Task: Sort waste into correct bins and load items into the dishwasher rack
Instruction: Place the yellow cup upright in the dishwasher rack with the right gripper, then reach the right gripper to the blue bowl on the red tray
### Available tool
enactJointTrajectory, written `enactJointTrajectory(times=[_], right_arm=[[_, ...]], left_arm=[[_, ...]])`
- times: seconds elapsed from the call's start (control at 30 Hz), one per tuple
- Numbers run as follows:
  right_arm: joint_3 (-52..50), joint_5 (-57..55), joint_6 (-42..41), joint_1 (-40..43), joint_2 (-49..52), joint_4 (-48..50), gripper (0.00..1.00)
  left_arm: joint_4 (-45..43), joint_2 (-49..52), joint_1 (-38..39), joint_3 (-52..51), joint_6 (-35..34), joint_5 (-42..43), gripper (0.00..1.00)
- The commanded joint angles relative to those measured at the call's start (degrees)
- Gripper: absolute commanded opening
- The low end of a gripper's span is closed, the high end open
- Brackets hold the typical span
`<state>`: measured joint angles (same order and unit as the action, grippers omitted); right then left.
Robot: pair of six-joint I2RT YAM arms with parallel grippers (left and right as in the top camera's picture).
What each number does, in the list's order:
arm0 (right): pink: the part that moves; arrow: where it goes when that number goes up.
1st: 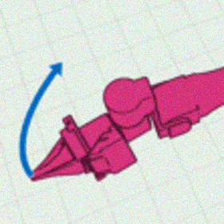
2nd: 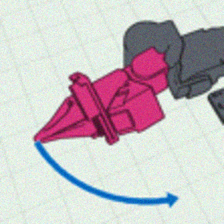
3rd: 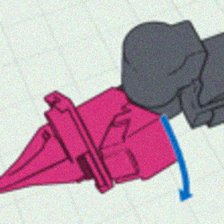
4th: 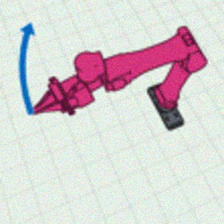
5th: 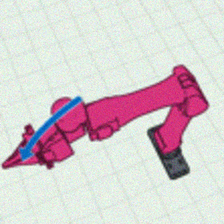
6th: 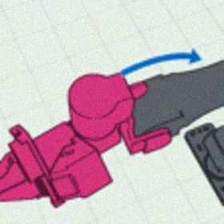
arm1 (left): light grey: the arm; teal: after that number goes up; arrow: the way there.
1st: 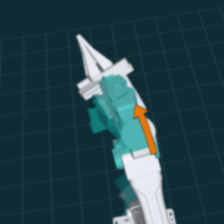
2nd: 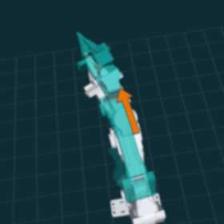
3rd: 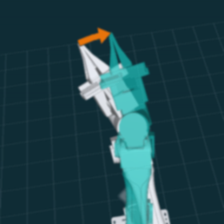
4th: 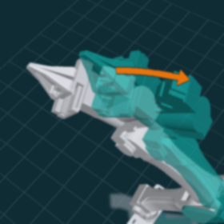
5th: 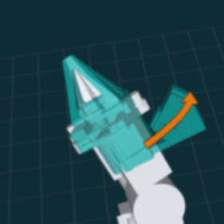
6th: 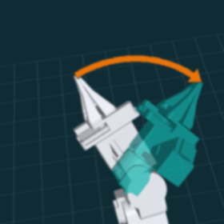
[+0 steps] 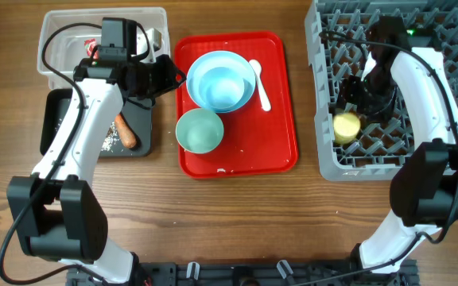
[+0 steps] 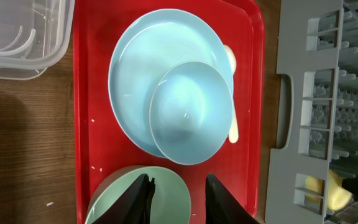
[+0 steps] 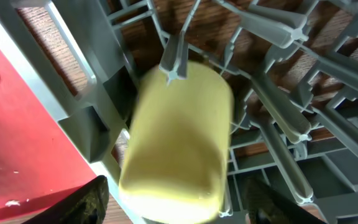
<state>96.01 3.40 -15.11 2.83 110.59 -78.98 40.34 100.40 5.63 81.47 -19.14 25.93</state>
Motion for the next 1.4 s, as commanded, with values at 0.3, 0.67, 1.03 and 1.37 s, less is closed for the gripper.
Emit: enactJointTrajectory(times=[0.3, 0.67, 1.03, 1.37], right_arm=[[18.53, 8.17, 5.49, -0.39, -2.93, -3.23, 0.73], [16.96, 3.87, -7.82, -20.96, 2.82, 16.98, 0.64], [16.96, 1.42, -13.51, -25.57, 18.53, 27.8, 0.52], [16.96, 4.76, -11.98, -27.63, 23.71, 29.57, 0.44]], left_arm=[[-0.07, -0.85, 0.0, 0.28, 1.16, -0.57, 0.36], [1.42, -6.27, -9.4, 0.31, 0.48, -7.23, 0.58], [3.34, -7.5, -19.74, 0.28, 0.52, -20.68, 1.0], [3.45, -7.5, -19.74, 0.28, 0.52, -20.65, 1.0]])
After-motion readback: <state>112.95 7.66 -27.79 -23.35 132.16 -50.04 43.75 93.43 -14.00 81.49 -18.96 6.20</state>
